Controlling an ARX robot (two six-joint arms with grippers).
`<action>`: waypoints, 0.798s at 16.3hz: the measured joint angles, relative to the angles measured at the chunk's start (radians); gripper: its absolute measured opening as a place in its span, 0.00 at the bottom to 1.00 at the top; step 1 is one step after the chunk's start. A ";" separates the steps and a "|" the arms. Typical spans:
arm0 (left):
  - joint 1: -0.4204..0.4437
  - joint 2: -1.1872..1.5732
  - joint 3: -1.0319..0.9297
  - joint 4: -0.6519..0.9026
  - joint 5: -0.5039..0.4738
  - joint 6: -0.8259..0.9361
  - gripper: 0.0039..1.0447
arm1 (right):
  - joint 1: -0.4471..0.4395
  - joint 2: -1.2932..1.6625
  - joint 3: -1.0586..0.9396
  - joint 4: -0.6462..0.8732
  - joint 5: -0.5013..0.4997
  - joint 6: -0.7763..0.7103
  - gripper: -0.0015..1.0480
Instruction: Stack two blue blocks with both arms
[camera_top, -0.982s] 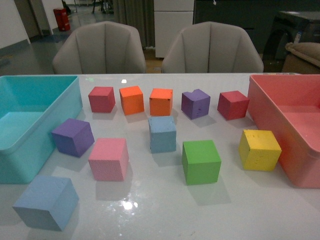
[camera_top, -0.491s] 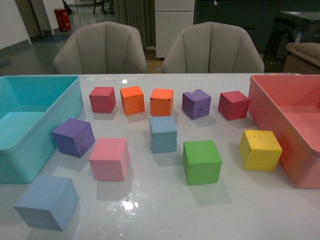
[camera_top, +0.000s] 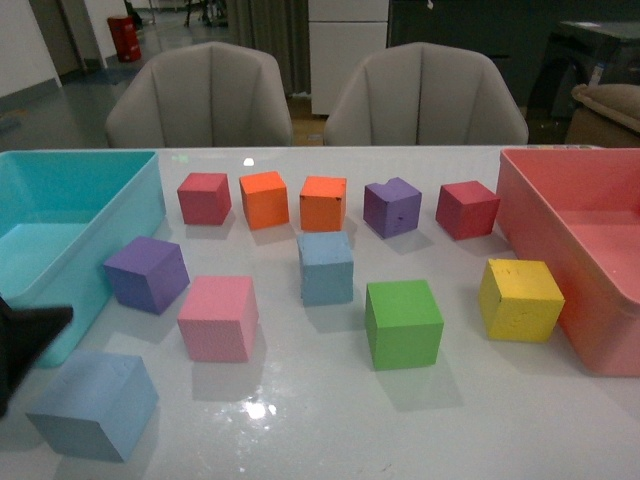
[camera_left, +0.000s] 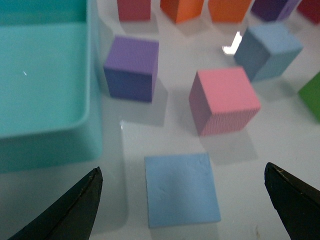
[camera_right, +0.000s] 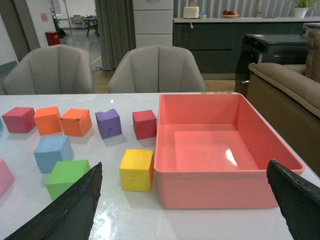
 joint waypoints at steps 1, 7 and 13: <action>-0.011 0.076 0.004 0.000 0.002 0.021 0.94 | 0.000 0.000 0.000 0.000 0.000 0.000 0.94; -0.032 0.287 0.055 0.073 -0.011 0.070 0.94 | 0.000 0.000 0.000 0.000 0.000 0.000 0.94; -0.051 0.320 0.080 0.096 -0.025 0.071 0.94 | 0.000 0.000 0.000 0.000 0.000 0.000 0.94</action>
